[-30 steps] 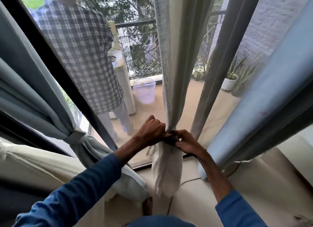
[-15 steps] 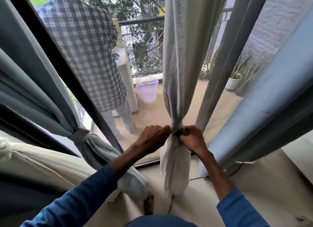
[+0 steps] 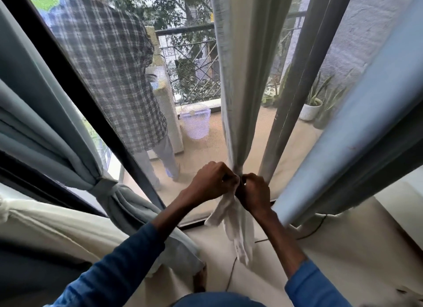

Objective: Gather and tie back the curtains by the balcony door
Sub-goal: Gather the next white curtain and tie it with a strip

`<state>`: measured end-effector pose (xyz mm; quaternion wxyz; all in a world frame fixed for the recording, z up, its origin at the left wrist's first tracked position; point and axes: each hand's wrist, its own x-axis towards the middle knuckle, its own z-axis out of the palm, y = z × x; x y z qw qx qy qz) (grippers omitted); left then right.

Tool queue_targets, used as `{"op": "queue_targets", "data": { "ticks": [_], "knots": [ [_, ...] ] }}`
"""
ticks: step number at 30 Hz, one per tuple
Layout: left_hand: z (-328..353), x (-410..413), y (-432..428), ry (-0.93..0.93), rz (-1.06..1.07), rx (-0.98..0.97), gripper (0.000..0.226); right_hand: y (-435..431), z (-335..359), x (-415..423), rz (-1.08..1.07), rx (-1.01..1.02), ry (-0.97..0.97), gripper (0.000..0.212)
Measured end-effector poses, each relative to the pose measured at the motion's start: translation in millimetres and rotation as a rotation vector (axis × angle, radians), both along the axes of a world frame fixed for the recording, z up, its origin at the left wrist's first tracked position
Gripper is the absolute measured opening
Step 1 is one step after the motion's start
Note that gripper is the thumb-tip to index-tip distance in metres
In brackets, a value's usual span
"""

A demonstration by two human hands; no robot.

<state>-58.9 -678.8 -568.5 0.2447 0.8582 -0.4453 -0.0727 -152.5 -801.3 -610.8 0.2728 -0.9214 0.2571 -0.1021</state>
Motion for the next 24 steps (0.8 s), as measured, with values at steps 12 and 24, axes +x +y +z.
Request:
{"op": "queue_targets", "data": {
  "ticks": [12, 24],
  "knots": [
    [-4, -4, -13, 0.225, 0.304, -0.069, 0.065, 14, 11, -10, 0.085, -0.014, 0.100, 0.035],
    [-5, 13, -26, 0.149, 0.434, 0.015, 0.042, 18, -1, -15, 0.357, 0.765, -0.028, 0.100]
  ]
}}
